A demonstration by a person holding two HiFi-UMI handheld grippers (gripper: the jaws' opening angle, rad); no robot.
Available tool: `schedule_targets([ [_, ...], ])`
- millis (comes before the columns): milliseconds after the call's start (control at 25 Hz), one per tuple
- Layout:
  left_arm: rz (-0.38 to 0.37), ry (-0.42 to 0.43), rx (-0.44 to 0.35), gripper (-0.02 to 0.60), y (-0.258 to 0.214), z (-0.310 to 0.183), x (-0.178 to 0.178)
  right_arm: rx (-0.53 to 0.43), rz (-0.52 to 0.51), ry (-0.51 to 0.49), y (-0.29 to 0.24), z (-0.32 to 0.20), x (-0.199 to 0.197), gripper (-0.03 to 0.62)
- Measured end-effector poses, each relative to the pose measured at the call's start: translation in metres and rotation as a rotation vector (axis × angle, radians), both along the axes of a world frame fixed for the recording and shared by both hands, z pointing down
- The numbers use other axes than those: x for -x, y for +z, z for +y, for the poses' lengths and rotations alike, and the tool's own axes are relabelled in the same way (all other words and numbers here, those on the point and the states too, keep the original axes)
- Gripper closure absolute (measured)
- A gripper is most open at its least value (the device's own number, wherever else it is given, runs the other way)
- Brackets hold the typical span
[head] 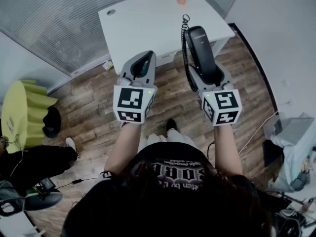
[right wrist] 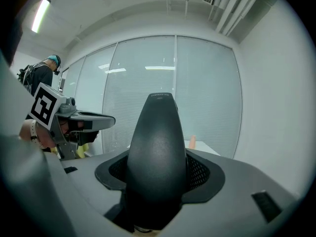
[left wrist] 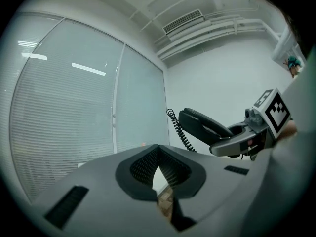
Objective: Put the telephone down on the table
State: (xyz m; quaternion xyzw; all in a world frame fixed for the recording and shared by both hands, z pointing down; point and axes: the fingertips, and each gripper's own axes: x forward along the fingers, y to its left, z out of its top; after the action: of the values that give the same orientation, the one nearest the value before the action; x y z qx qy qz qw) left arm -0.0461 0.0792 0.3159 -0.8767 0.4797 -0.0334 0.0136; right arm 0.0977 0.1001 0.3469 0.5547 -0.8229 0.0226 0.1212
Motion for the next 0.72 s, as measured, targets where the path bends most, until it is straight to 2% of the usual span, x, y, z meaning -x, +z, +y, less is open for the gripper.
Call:
schedule_targets([
  [320,-0.006,-0.042,0.024,0.578,0.002,-0.057,-0.012,0.004,0.017,-0.044,-0.003,-0.064,-0.012,0.310],
  [560,0.004,-0.110,0.012,0.578,-0.002,-0.092,-0.011,0.006,0.006,-0.090,-0.004,-0.107,-0.015,0.310],
  [720,-0.002,-0.142,0.051,0.578,0.000,-0.107,-0.007,0.006,0.005,-0.117,-0.002,-0.131,-0.013,0.310],
])
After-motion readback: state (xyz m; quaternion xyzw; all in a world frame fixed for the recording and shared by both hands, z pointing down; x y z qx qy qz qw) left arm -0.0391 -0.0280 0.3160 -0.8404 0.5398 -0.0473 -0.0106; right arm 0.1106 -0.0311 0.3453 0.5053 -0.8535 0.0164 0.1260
